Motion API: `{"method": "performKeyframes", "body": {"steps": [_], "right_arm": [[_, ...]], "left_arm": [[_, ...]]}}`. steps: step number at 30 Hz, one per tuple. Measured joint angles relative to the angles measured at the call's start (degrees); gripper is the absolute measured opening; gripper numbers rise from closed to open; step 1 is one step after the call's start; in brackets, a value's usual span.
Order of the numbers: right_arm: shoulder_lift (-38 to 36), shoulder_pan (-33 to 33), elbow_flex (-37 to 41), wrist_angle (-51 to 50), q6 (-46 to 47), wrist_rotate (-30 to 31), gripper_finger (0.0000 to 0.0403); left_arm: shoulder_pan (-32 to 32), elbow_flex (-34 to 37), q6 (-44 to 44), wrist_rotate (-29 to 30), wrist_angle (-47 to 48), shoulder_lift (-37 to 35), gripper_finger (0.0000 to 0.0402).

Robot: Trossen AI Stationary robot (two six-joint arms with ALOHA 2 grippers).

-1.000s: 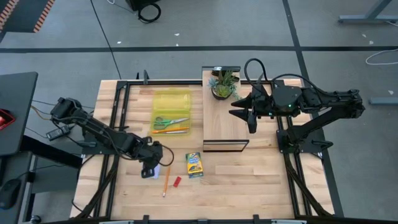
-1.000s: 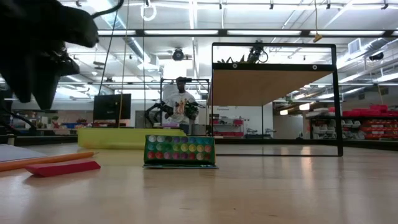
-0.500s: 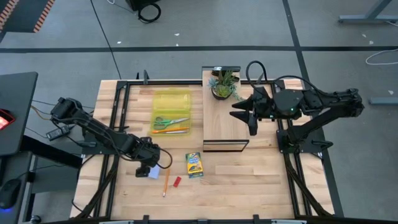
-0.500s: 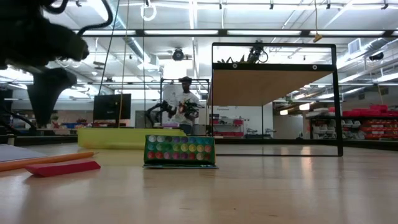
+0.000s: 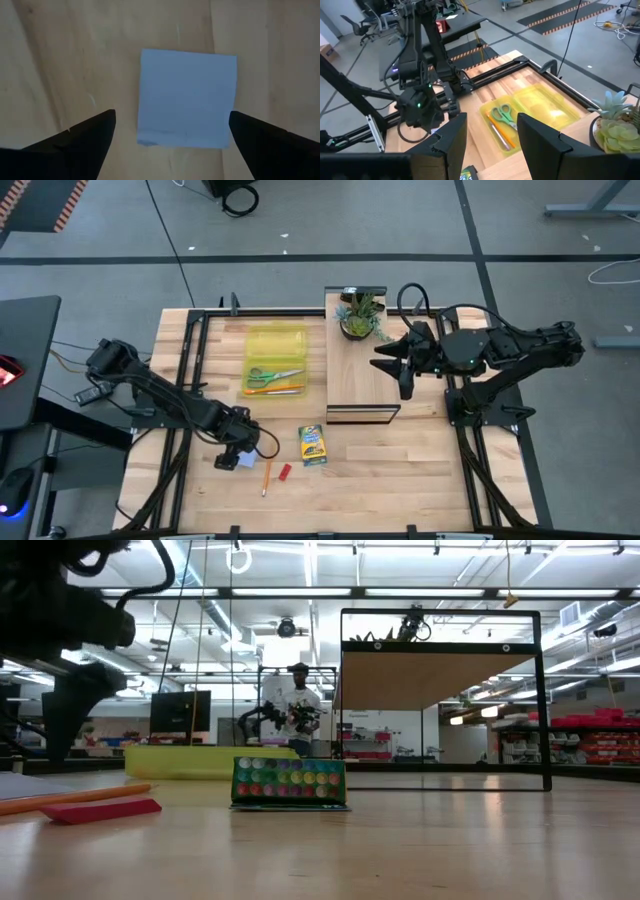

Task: Pack school essentials
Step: Put the red eraser into the yellow supply box

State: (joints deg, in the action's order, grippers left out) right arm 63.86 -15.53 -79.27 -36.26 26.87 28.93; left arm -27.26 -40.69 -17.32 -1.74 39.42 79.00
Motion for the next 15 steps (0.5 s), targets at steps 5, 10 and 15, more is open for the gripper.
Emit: {"method": "performKeyframes", "body": {"steps": [5,10,15], "right_arm": [[0.3,0.0,0.0,0.1,0.2,0.0,0.0180],[0.3,0.0,0.0,0.2,0.3,0.0,0.0180],[0.3,0.0,0.0,0.2,0.3,0.0,0.0180]], "left_arm": [[-1.0,0.0,-0.1,0.0,-1.1,3.3,0.0400],[-2.7,0.0,-1.5,-0.1,-1.4,6.5,0.0400],[-4.0,-0.3,-3.1,0.9,-1.6,8.0,0.0400]]}}
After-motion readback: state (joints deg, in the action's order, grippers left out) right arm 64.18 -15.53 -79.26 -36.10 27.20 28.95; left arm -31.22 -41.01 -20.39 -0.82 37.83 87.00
